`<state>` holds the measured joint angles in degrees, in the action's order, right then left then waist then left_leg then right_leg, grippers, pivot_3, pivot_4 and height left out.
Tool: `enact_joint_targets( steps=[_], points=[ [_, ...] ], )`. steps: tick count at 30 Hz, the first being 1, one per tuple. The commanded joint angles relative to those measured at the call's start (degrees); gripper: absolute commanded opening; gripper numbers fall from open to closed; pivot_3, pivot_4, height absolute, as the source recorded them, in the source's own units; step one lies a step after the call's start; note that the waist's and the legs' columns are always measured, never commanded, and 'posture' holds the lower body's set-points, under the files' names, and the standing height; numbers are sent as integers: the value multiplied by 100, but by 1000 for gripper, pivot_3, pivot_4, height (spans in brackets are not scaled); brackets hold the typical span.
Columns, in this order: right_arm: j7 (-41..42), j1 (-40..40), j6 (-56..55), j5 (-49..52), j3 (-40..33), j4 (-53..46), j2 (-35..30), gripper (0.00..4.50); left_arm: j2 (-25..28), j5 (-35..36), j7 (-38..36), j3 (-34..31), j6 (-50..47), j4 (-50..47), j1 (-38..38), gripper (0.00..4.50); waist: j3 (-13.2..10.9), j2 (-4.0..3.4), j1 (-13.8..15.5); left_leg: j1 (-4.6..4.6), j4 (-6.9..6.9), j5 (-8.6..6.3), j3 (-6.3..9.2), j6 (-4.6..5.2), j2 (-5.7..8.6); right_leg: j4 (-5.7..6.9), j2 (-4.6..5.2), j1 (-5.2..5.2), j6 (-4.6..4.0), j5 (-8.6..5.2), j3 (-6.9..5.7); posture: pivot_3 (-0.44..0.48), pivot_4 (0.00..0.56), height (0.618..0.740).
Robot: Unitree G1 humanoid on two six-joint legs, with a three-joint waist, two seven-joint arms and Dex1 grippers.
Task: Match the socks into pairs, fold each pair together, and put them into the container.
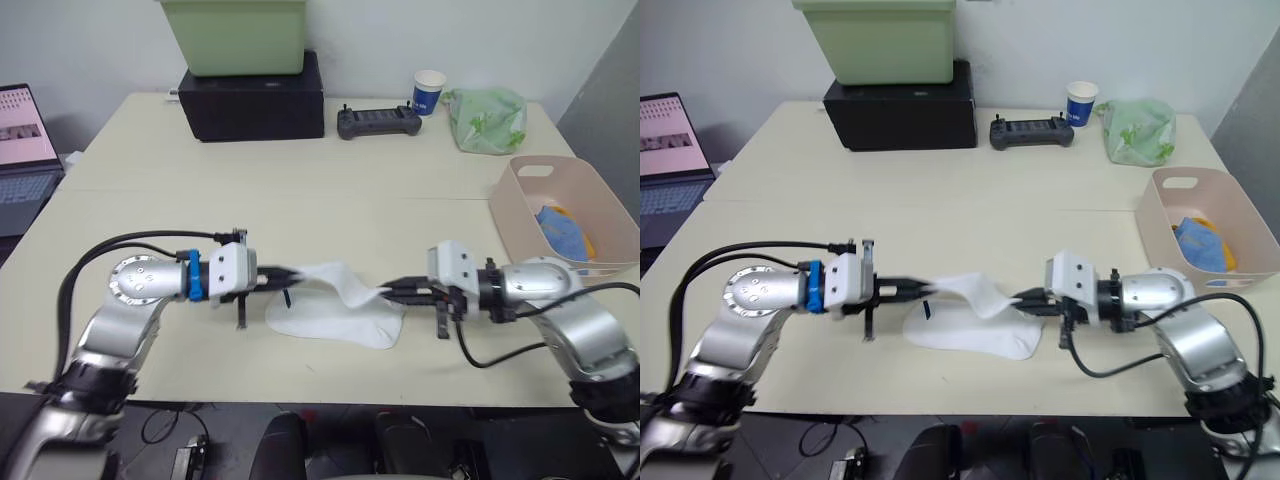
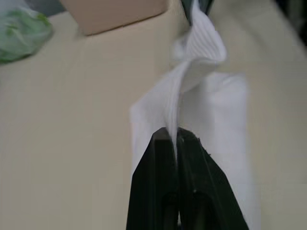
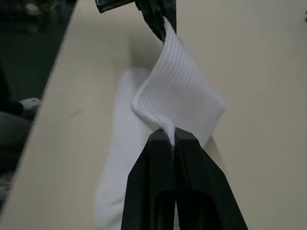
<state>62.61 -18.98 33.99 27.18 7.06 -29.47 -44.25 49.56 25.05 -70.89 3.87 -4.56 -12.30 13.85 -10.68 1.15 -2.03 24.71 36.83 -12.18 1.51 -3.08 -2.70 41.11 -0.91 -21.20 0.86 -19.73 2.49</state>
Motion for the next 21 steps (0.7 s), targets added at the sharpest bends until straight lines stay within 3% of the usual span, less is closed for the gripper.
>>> enact_joint_targets(
  steps=[1, 6, 10, 18, 21],
  points=[
    [-101, 292, 1317, 1429, -384, -714, -164, 0, 739, 812, -231, -346, -1425, -852, -551, 36, 0, 0, 1, -6, -1, 0, 2, 0, -2, 0, 0, 6, -1, 0, -1, 0, 150, 740],
    [-486, 527, 2310, 2332, -410, -669, -129, 0, 1051, 1376, -73, -394, -2733, -1070, -671, 36, -1, 0, 18, -17, -2, 0, -4, 1, 4, -1, -1, 16, 5, -6, 1, 0, 150, 740],
    [-895, 472, 2586, 2439, -287, -36, 229, 0, 987, 1157, -154, -91, -3025, -644, -357, 36, 0, 1, 19, -9, -2, -1, -6, 2, 5, -6, -4, 9, 2, -5, 1, 0, 150, 740],
    [-586, -103, 1826, 1342, 375, 1281, 369, 0, 215, -24, -402, 801, -2450, 1025, 1094, 36, 0, 1, 27, 13, 2, -1, -14, 2, 11, -5, -30, -16, -1, -3, -1, 0, 150, 740],
    [-538, -329, 1713, 1176, 428, 1520, 454, 0, 106, -343, -589, 970, -2184, 1373, 1314, 36, 0, 1, 13, 14, 4, -1, -15, 2, 11, -5, -35, -17, -2, -2, -1, 0, 150, 740]
  ],
)
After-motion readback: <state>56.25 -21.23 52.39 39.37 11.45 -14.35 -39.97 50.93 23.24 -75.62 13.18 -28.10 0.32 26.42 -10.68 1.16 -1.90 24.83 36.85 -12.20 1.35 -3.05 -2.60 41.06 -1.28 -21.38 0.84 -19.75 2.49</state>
